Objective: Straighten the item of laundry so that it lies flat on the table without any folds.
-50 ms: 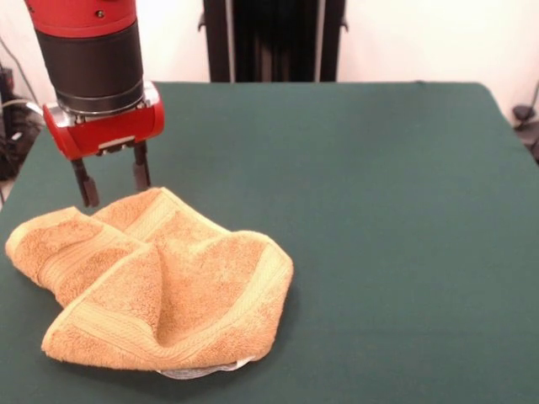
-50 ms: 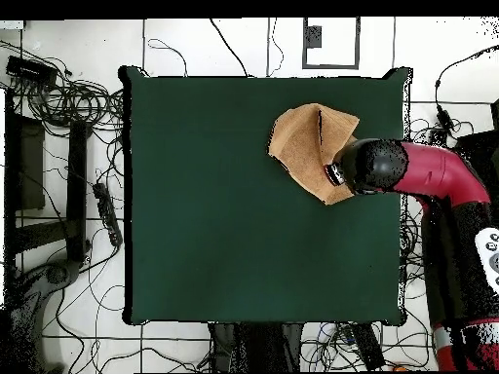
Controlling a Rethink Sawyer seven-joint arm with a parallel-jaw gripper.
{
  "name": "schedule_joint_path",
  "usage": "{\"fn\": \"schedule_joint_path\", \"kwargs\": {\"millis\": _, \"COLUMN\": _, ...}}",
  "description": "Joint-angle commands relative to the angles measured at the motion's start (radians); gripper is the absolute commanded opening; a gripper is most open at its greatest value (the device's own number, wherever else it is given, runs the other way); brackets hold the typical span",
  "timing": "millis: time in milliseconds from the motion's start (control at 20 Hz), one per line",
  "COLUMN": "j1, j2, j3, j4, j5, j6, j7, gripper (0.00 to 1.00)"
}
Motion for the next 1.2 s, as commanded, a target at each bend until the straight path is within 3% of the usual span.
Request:
{"fn": "schedule_joint_path", "kwargs": {"millis": 50, "j1": 0.040, "j2": -0.011, "j3": 0.025, "j4": 0.129, "j5": 0.056, "j6": -0.068, "j7": 0.151, "gripper": 1.00}}
{"fn": "schedule_joint_path", "kwargs": {"millis": 400, "j1": 0.078, "j2": -0.064, "j3": -0.028, "j4": 0.250, "j5": 0.058, "j6": -0.184, "j7": 0.282, "gripper": 1.00}}
{"fn": "schedule_joint_path", "kwargs": {"millis": 750, "j1": 0.100, "j2": -0.057, "j3": -0.090, "j4": 0.325, "j5": 0.080, "j6": -0.309, "j7": 0.330, "gripper": 1.00}}
{"fn": "schedule_joint_path", "kwargs": {"millis": 850, "j1": 0.124, "j2": -0.050, "j3": -0.128, "j4": 0.324, "j5": 0.079, "j6": -0.291, "j7": 0.336, "gripper": 1.00}}
{"fn": "schedule_joint_path", "kwargs": {"millis": 1050, "j1": 0.108, "j2": -0.021, "j3": -0.119, "j4": 0.348, "j5": 0.046, "j6": -0.336, "j7": 0.221, "gripper": 1.00}}
{"fn": "schedule_joint_path", "kwargs": {"millis": 1200, "j1": 0.100, "j2": 0.005, "j3": -0.118, "j4": 0.366, "j5": 0.019, "j6": -0.396, "j7": 0.195, "gripper": 1.00}}
